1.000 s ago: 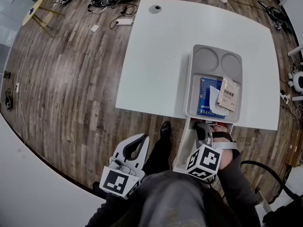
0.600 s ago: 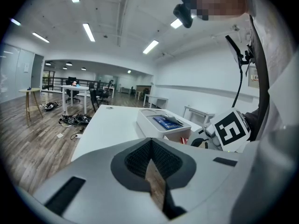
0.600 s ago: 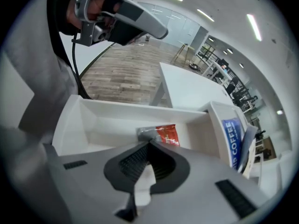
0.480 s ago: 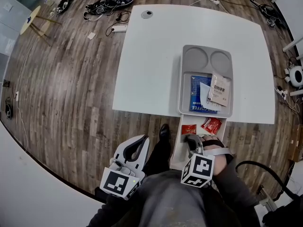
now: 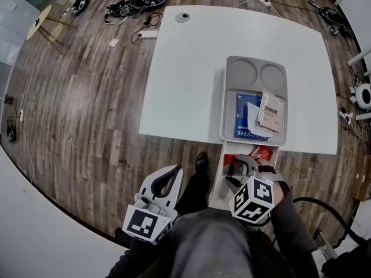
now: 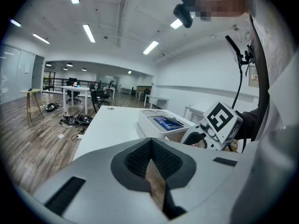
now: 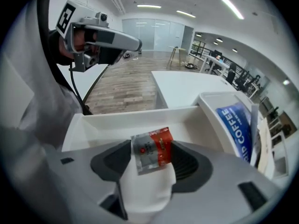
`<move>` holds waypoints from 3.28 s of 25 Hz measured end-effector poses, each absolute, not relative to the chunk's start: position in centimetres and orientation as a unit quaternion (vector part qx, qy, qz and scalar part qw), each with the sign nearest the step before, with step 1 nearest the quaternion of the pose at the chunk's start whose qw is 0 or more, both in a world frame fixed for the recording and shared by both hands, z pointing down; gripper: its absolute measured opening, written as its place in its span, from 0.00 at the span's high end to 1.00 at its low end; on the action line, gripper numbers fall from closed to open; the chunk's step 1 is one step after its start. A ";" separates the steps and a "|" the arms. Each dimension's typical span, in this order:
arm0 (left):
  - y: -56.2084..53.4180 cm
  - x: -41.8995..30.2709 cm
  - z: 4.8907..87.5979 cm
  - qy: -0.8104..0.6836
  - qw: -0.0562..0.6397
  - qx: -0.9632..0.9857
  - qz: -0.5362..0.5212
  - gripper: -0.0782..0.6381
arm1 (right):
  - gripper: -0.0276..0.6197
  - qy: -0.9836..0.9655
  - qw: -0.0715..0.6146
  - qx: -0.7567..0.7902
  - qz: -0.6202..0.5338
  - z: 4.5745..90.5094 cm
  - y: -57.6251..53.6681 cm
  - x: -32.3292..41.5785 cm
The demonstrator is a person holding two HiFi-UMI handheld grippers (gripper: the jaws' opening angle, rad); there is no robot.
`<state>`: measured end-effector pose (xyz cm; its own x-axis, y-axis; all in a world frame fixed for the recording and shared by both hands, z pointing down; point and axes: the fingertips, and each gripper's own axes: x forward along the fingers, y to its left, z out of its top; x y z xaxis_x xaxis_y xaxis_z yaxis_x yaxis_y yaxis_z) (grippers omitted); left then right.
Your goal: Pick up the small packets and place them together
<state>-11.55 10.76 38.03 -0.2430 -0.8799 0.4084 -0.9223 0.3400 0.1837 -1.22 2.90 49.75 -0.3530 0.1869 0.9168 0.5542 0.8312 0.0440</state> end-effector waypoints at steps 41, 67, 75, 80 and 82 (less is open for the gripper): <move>8.9 -8.5 36.0 -0.780 0.192 0.593 0.048 0.90 | 0.89 -0.910 0.380 -0.078 -0.146 37.1 -6.8 -2.9; 10.9 -12.8 37.8 -0.793 0.218 0.567 0.044 0.90 | 0.66 -0.909 0.392 -0.031 -0.137 37.4 -12.8 -7.0; 10.7 -10.3 36.8 -0.784 0.201 0.585 0.044 0.90 | 0.66 -0.913 0.381 -0.019 -0.147 36.1 -11.3 -3.9; 10.6 -9.0 36.4 -0.778 0.195 0.595 0.045 0.90 | 0.66 -0.907 0.394 -0.040 -0.139 37.2 -9.0 -1.7; 10.5 -8.6 36.6 -0.776 0.197 0.598 0.044 0.90 | 0.66 -0.901 0.408 -0.058 -0.133 38.4 -7.6 -0.8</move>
<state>-8.55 10.50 36.56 -0.2078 -0.9103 0.3580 -0.9451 0.2812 0.1663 -0.82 -7.62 38.36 -0.6600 -0.0033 0.7513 0.2133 0.9580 0.1916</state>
